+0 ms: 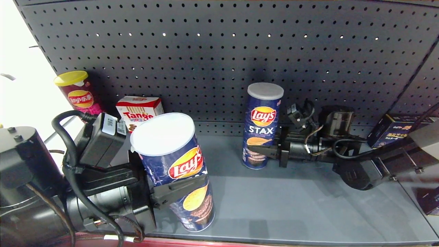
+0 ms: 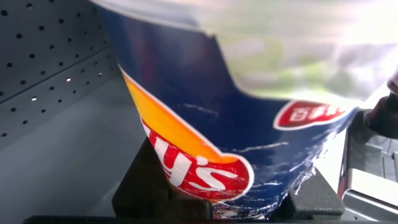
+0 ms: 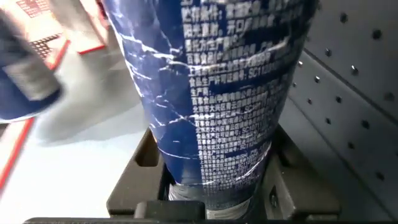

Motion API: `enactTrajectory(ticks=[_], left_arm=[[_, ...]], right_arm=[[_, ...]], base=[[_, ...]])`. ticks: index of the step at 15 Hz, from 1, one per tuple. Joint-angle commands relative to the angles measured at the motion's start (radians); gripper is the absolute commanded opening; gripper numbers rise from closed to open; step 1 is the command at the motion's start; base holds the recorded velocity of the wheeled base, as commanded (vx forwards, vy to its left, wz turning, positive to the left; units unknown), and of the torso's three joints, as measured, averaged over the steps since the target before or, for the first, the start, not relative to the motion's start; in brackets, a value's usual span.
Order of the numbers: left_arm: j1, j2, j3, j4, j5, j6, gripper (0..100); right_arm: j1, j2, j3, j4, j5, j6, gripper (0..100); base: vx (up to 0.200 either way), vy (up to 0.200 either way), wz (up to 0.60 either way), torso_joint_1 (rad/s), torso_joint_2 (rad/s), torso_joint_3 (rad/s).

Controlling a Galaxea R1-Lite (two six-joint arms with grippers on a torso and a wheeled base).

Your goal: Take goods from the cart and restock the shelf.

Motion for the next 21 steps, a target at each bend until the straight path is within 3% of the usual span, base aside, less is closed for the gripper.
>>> enactTrajectory(ticks=[1,9,21], left_arm=[[0.012,-0.004,0.001,0.0,-0.002,0.0,0],[0.016,-0.004,0.004,0.0,0.004,0.0,0],[0.016,-0.004,-0.003,0.0,0.004,0.0,0]], right_arm=[[0.019,-0.143,0.114,-0.003,-0.015,-0.001,0],[0.055,-0.269,0.488,-0.233,-0.041,-0.033,0],[0.099,-0.234,0.625,-0.299,-0.076,-0.037,0]], base=[[0.0,0.0,0.0,0.0,0.0,0.0],[0.0,0.0,0.0,0.0,0.0,0.0],[0.0,0.0,0.0,0.0,0.0,0.0]])
